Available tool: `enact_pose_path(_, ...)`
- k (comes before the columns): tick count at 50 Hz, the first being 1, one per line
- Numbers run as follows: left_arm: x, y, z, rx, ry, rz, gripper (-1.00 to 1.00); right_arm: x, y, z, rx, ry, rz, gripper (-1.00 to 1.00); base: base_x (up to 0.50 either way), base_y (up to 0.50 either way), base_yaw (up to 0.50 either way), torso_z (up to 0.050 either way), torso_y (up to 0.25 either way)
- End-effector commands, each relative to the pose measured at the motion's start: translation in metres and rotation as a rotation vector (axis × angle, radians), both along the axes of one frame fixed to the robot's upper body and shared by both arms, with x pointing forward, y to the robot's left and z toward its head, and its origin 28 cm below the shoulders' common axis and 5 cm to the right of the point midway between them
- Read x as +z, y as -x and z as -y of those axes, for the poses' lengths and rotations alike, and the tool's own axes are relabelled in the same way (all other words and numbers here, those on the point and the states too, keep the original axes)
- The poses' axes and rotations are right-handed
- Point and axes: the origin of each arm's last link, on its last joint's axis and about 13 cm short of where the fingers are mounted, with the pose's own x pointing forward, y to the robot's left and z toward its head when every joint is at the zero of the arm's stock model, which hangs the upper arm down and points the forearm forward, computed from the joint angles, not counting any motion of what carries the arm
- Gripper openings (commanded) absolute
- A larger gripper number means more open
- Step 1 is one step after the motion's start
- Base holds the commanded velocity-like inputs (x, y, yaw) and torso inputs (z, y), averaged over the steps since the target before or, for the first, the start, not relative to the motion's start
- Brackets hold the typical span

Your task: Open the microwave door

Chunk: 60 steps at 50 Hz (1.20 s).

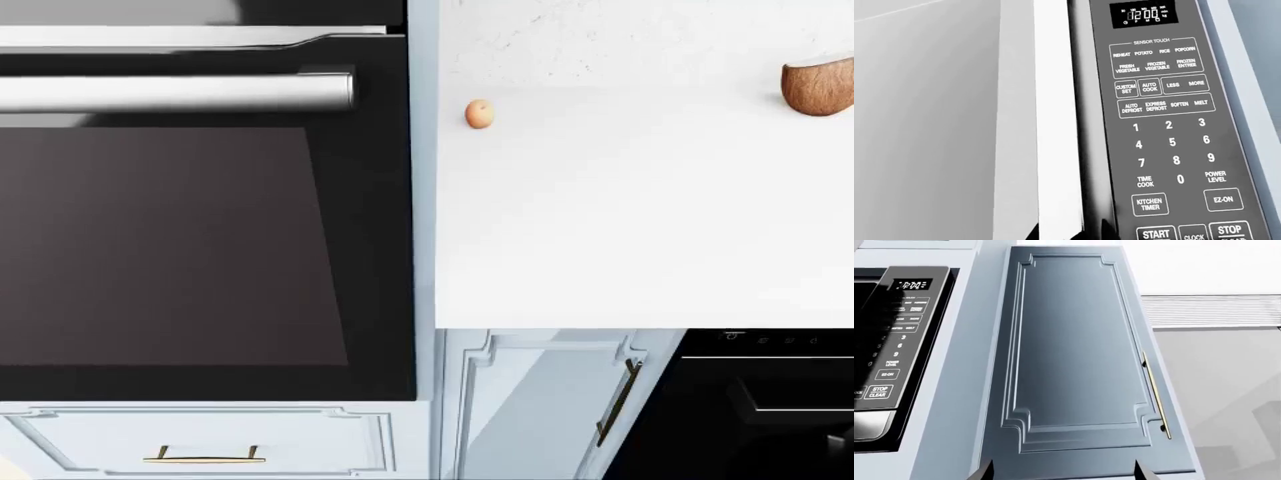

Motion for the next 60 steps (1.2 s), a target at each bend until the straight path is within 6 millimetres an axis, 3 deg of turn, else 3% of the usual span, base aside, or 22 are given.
enact_pose_path(1, 0.021, 0.06, 0.013, -0.13, -0.052, 0.185, -1.0, 0.002, 0.0, 0.0, 0.001, 0.0, 0.0, 1.0, 0.0, 0.0, 0.0, 0.0, 0.0)
enact_pose_path(7, 0.022, 0.067, 0.013, -0.142, -0.055, 0.199, -1.0, 0.002, 0.0, -0.001, 0.002, 0.001, 0.0, 1.0, 0.0, 0.0, 0.0, 0.002, 0.005)
enact_pose_path(31, 0.02, 0.065, 0.009, -0.129, -0.049, 0.198, -1.0, 0.001, -0.001, -0.001, 0.002, 0.004, -0.003, 1.0, 0.0, 0.0, 0.0, 0.002, 0.004)
enact_pose_path(32, 0.02, 0.064, 0.009, -0.128, -0.049, 0.197, 1.0, 0.0, -0.001, -0.001, 0.002, 0.004, -0.003, 1.0, 0.0, 0.0, 0.0, 0.0, 0.0)
enact_pose_path(60, 0.026, 0.068, 0.002, -0.096, -0.03, 0.218, 1.0, 0.001, -0.001, -0.002, 0.004, 0.006, -0.005, 1.0, 0.0, 0.0, 0.0, 0.0, 0.0)
